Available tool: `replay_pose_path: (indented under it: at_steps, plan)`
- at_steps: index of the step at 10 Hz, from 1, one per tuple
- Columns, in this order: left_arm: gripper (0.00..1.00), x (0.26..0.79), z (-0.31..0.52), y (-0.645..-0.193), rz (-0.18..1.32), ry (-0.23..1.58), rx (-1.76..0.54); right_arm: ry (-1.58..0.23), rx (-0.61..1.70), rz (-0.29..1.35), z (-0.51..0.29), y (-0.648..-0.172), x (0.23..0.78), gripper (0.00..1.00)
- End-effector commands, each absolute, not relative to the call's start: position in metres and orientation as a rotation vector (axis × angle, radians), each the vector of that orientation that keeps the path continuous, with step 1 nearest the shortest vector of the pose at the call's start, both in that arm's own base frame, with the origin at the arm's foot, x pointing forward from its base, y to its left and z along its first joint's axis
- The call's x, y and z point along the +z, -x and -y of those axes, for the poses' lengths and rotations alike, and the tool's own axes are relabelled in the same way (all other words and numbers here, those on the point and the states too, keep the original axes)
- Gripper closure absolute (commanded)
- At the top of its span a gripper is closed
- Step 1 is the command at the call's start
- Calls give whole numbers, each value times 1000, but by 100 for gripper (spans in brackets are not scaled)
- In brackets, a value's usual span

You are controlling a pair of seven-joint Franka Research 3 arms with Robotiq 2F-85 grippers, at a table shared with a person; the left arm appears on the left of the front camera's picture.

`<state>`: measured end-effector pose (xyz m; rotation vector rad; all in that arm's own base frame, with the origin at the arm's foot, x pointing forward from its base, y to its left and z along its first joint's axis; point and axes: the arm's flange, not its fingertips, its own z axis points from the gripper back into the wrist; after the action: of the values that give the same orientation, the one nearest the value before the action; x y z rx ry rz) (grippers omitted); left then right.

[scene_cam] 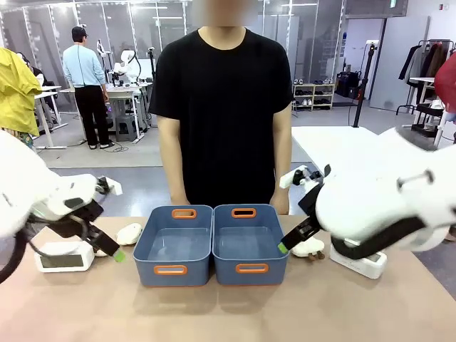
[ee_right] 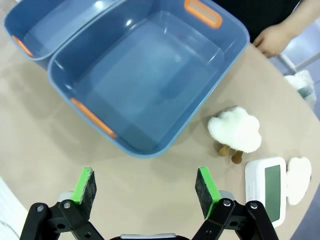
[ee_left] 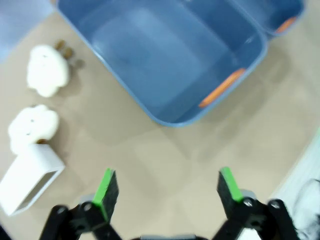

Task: Sort the digital clocks into the basket.
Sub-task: Pick up the Digital clock from the table and place it into the empty Plastic storage basket.

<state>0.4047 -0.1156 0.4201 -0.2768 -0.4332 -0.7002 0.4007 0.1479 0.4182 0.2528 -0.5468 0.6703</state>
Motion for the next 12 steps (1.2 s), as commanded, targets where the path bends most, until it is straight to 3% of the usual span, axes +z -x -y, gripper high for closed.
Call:
replay_pose_path:
  at_steps: [1, 2, 6, 10, 12]
  plan:
    - [0, 422, 77, -415, 320, 505, -708, -423, 664, 448, -106, -416, 413, 0]
    - [0, 419, 64, -413, 266, 662, -670, -548, 667, 398, -94, -412, 412, 0]
    - [0, 408, -24, -403, 298, 1171, -368, -975, 421, 303, 4, -385, 397, 0]
    - [0, 381, -154, -358, 518, 1309, -204, -1319, 120, 403, 126, -350, 365, 0]
    - [0, 370, -208, -323, 620, 1287, -162, -1362, 12, 459, 174, -323, 351, 0]
